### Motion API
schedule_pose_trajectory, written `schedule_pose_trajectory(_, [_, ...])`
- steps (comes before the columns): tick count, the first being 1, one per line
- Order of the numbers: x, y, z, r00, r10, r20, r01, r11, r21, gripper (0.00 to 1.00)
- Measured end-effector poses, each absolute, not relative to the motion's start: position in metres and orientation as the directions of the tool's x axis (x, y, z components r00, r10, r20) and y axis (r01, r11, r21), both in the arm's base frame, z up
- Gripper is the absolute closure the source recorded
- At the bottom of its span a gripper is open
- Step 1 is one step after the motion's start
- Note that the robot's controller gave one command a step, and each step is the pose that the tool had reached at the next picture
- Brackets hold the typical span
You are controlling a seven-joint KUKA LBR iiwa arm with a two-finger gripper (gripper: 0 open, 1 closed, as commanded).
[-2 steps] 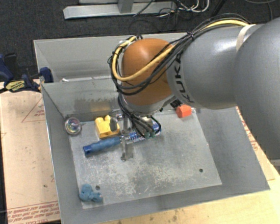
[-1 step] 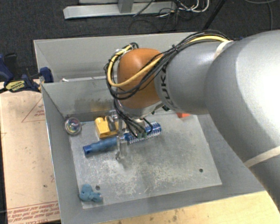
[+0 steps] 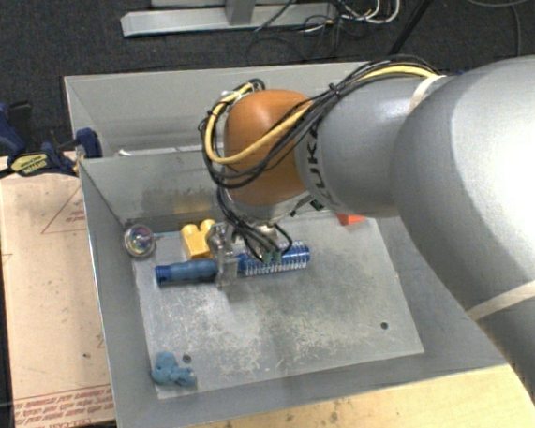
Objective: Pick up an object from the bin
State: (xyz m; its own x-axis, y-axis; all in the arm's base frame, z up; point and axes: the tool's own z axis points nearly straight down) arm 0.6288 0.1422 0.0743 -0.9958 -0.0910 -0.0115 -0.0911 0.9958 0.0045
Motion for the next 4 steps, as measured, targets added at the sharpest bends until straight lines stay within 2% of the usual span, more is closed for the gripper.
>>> schedule_pose_trajectory(1, [0.626, 0.166, 0.214, -0.991, -0.136, -0.013, -0.137, 0.991, 0.002, 1.0])
schedule_pose_trajectory(2, [0.624, 0.165, 0.208, -0.991, -0.135, -0.004, -0.135, 0.991, 0.002, 0.0])
schedule_pose_trajectory(3, [0.592, 0.181, 0.09, -0.99, -0.139, 0.007, -0.139, 0.99, 0.002, 0.0])
schedule_pose_trajectory(4, [0.527, 0.226, 0.073, -0.963, -0.269, -0.003, -0.269, 0.963, -0.001, 0.0])
